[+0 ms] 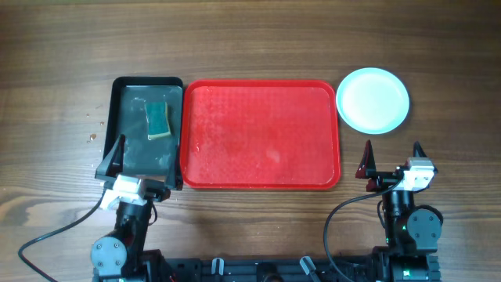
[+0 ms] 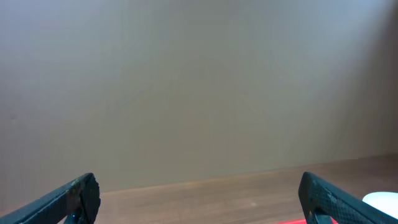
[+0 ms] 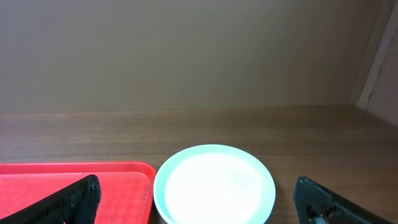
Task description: Clean dirty plates on tray and stack at the side
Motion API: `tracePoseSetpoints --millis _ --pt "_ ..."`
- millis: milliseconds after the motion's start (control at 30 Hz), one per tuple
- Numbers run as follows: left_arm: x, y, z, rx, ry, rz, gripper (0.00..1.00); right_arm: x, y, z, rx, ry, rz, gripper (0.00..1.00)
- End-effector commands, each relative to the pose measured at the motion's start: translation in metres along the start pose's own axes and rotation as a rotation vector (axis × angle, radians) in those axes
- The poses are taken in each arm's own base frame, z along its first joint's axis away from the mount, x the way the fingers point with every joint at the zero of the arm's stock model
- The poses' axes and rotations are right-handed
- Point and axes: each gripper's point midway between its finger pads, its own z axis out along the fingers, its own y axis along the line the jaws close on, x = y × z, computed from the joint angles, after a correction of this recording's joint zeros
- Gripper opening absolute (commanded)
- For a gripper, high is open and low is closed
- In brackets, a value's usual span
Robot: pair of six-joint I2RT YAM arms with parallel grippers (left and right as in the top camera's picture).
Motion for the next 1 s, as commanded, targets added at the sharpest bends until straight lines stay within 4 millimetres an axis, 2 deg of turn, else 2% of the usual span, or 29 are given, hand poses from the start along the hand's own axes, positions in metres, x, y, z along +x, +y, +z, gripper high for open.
tracePoseSetpoints --millis 0,67,167,200,267,333,500,700,967 --pt "0.026 0.005 -0.002 -0.016 0.072 -0.028 1.0 -0.002 -0.003 0.0 0.014 -0.011 0.017 1.0" --pt "0.043 0.01 -0.004 -0.045 0.136 -0.044 1.0 -0.002 -0.003 0.0 0.014 -0.011 0.017 1.0" --pt "0.095 0.02 -0.018 -0.118 0.349 -0.093 1.0 -0.002 -0.003 0.0 0.014 -0.011 0.017 1.0" --pt "0.098 0.025 -0.02 -0.153 0.362 -0.096 1.0 -0.002 -0.003 0.0 0.014 -0.011 0.017 1.0" --pt "0.1 0.045 -0.025 -0.282 0.361 -0.13 1.0 -0.002 -0.003 0.0 0.014 -0.011 0.018 1.0" --pt "0.099 0.053 -0.027 -0.33 0.357 -0.126 1.0 -0.002 -0.003 0.0 0.014 -0.011 0.017 1.0" --pt "0.098 0.057 -0.028 -0.358 0.351 -0.118 1.0 -0.002 -0.003 0.0 0.014 -0.011 0.017 1.0" --pt "0.098 0.048 -0.025 -0.32 0.353 -0.124 1.0 -0.002 -0.003 0.0 0.014 -0.011 0.017 1.0" --pt "0.098 0.048 -0.025 -0.32 0.353 -0.124 1.0 -0.002 -0.003 0.0 0.014 -0.011 0.017 1.0"
